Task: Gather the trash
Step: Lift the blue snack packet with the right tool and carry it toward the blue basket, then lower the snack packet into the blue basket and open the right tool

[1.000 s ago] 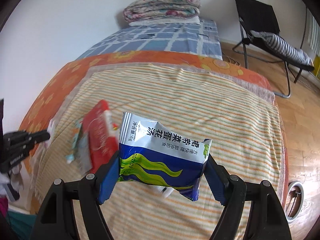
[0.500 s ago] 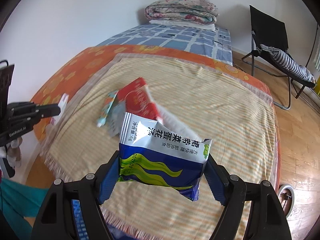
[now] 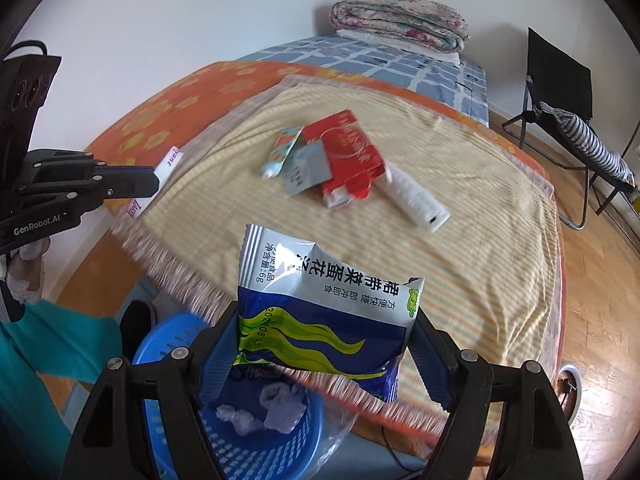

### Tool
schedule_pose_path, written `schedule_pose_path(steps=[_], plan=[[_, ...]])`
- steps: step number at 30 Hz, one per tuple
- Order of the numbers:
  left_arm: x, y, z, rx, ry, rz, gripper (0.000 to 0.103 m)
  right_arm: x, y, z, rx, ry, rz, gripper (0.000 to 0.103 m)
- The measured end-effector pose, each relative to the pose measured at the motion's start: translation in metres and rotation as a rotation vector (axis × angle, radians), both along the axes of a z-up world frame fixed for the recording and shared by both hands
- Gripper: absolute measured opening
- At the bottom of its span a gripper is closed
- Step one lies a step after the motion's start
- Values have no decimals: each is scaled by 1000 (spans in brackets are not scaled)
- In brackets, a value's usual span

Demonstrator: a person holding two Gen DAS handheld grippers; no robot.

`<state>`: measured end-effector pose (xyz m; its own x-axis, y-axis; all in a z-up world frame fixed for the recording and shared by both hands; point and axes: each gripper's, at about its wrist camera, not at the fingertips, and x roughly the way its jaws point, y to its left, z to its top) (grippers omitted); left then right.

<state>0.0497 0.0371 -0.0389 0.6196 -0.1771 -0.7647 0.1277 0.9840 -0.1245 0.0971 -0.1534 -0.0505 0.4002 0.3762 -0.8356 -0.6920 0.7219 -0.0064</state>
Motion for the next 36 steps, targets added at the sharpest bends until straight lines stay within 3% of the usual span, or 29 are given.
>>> schedule_pose_path(steps=[15, 23, 36], plan=[[-46, -28, -48, -20, 107, -58, 0, -59, 2, -53, -75, 71, 59, 82], [-60, -38, -76, -31, 177, -80, 0, -73, 0, -71, -96, 95, 67, 83], [-65, -48, -97, -28, 233, -108, 0, -85, 1, -97, -132, 139, 80, 85]])
